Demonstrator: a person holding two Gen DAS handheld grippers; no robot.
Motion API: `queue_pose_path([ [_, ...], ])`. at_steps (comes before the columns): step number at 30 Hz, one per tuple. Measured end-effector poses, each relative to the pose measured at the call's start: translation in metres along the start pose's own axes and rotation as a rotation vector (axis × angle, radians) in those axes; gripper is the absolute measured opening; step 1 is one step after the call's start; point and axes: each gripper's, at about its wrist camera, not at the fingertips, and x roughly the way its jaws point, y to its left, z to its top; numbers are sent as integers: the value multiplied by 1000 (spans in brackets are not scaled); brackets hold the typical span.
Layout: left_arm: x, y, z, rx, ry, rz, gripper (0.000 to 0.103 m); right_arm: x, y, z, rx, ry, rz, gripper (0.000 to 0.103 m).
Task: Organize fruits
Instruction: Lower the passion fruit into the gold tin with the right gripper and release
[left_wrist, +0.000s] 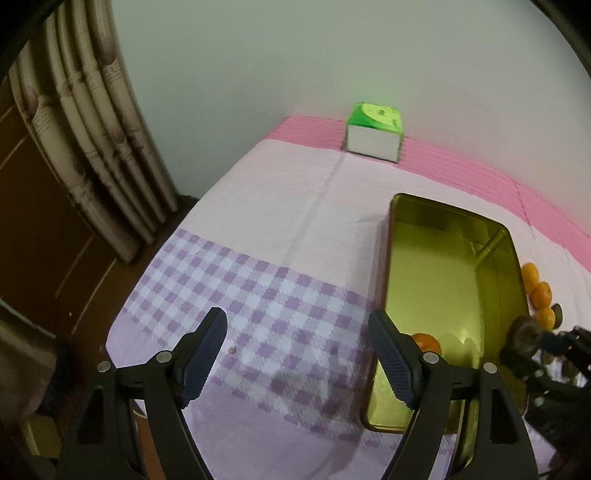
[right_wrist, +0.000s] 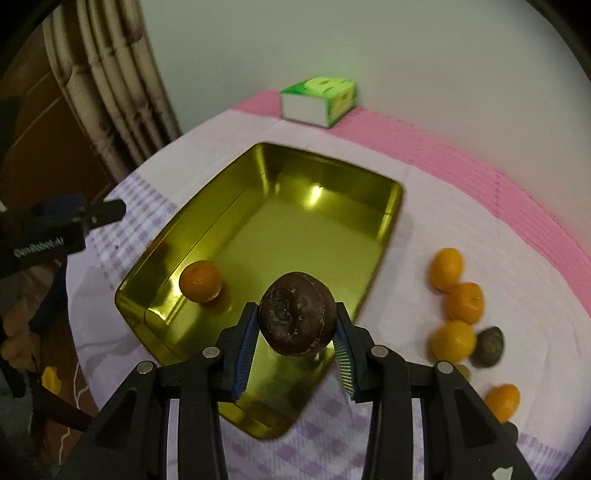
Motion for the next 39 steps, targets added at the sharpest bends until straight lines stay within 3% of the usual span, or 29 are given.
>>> queue_pose_path([
  [13, 6, 1, 0, -11, 23, 4, 79, 36, 15, 1, -45, 89, -17, 36],
  [39, 7, -6, -1, 13, 24, -5, 79, 34, 17, 2, -39, 86, -16, 37],
])
